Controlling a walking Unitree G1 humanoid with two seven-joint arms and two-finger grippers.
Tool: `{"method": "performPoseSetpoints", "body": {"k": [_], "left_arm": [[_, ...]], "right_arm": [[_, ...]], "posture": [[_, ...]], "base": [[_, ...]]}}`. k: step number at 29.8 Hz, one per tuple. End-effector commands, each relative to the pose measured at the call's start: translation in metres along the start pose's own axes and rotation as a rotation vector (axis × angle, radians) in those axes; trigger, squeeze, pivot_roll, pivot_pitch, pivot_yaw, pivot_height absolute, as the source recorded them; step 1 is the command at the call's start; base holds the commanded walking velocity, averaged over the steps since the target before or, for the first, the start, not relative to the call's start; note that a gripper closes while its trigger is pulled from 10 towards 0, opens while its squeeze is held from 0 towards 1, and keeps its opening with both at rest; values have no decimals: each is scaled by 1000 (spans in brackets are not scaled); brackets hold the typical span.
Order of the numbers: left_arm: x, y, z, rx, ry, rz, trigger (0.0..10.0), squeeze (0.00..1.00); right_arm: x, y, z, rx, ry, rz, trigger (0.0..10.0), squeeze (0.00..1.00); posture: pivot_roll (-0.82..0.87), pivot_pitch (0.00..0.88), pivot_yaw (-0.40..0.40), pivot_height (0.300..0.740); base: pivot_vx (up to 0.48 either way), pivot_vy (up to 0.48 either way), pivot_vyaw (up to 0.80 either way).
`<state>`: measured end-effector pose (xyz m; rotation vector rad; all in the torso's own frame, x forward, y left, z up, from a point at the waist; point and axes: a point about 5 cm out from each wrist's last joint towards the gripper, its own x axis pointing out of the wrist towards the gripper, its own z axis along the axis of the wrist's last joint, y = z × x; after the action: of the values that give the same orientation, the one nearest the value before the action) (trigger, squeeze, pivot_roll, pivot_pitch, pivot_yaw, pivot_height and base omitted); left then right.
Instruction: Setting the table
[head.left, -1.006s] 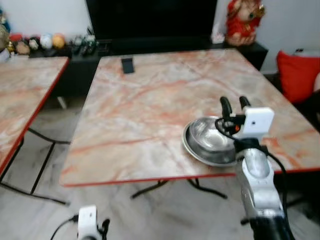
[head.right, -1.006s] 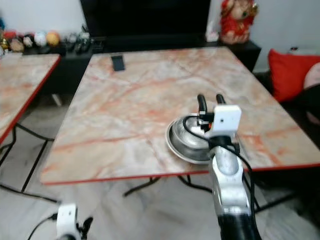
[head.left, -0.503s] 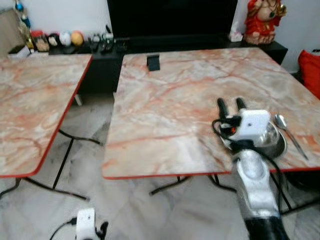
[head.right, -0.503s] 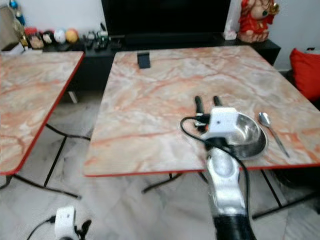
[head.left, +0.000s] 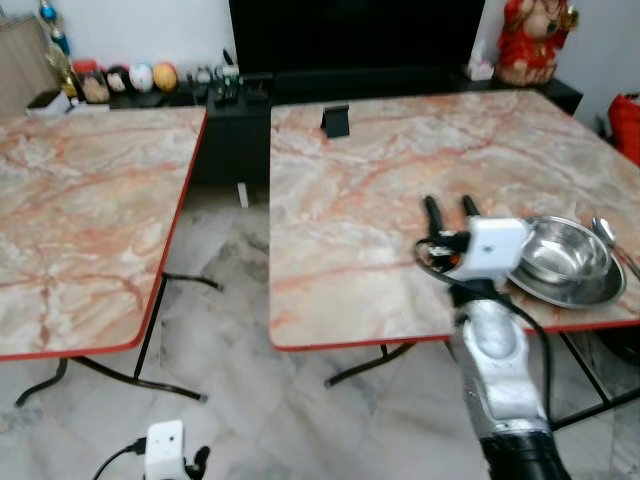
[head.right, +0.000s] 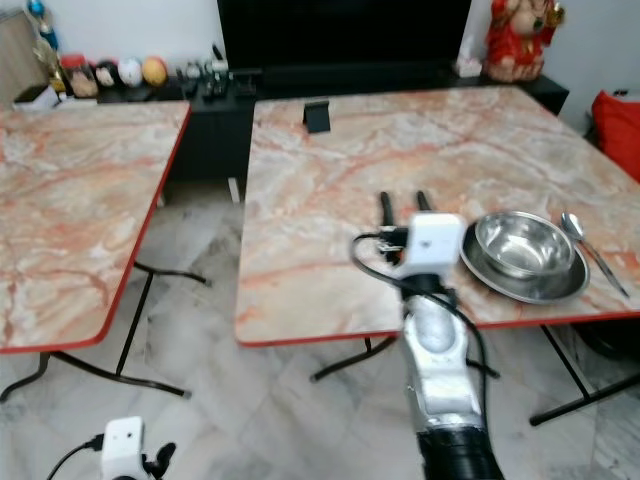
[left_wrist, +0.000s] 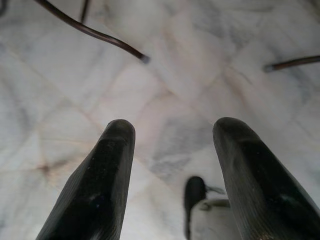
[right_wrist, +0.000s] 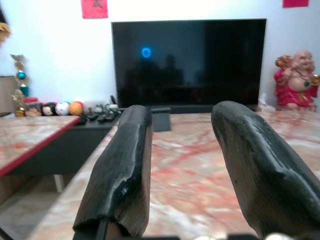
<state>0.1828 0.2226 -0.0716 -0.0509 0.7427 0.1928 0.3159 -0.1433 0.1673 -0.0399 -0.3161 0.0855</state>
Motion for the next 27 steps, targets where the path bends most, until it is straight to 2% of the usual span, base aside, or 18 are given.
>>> {"method": "performPoseSetpoints", "body": {"k": [1,27], "left_arm": [[-1,-3,-7,-14,30,-6,10000,0],[-2,-3,-9,-20,41,-1,10000,0]], "right_arm": [[0,-7,1,-9,-2,-20,10000,0],[1,-2,1,4,-1,-10,10000,0]], "posture": [[-107,0,41,740],[-100,0,39,740]], "base": [[0,345,0],[0,346,0]]}}
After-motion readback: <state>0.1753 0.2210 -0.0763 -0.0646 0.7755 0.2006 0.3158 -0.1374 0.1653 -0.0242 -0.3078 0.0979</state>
